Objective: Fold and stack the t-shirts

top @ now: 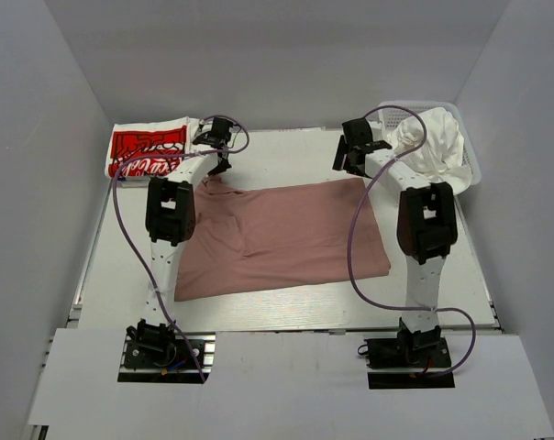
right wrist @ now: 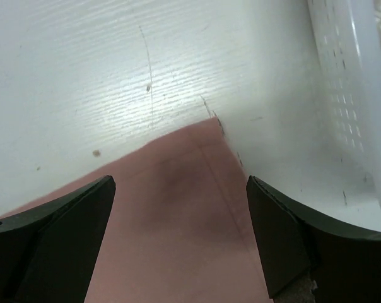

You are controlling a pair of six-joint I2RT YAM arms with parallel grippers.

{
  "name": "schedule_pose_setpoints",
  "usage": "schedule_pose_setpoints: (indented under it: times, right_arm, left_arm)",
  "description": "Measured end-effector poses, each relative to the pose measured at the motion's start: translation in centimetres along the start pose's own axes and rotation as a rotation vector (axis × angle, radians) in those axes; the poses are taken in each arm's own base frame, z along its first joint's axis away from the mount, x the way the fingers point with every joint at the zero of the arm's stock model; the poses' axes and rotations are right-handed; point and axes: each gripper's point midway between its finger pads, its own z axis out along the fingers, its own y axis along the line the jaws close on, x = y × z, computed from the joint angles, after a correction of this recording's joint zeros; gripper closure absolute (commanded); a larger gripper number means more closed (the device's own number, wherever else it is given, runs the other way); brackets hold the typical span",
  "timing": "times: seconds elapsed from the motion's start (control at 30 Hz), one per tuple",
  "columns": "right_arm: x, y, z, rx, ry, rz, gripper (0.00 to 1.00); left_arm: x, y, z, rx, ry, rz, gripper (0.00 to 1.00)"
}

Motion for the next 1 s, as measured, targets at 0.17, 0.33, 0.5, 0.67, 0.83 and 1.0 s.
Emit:
schedule_pose_setpoints:
  times: [0.17, 0.33, 0.5, 0.67, 0.83, 1.0]
  right_arm:
    - [-0.4, 0.5, 3.3, 0.055, 0.019, -0.022, 0.1]
    - [0.4, 0.3, 5.9, 0.091, 0.045, -0.038, 0.11]
    - [1.5, -0.9, 6.6, 0.126, 0.083, -0.044, 0.17]
    - [2.4, -1.7, 7.0, 0.145, 0.099, -0.041, 0.42]
    - [3.1, -2.0, 6.9, 0.143, 0.097, -0.024, 0.62]
    - [3.3, -1.9, 6.8, 0.136, 0.097, -0.022, 0.99]
  left_arm:
    - [0.5, 0.3, -0.4, -0.001, 0.016, 0.009, 1.0]
    - [0.9, 0.7, -1.0, 0.0, 0.029, 0.017, 1.0]
    - [0.5, 0.9, -2.0, 0.011, 0.02, 0.013, 1.0]
    - [-0.5, 0.7, -3.4, 0.038, 0.002, 0.003, 1.0]
    - [-1.2, 1.1, -4.9, 0.049, -0.018, -0.006, 1.0]
    - [-1.0, 1.6, -6.0, 0.049, -0.02, -0.008, 1.0]
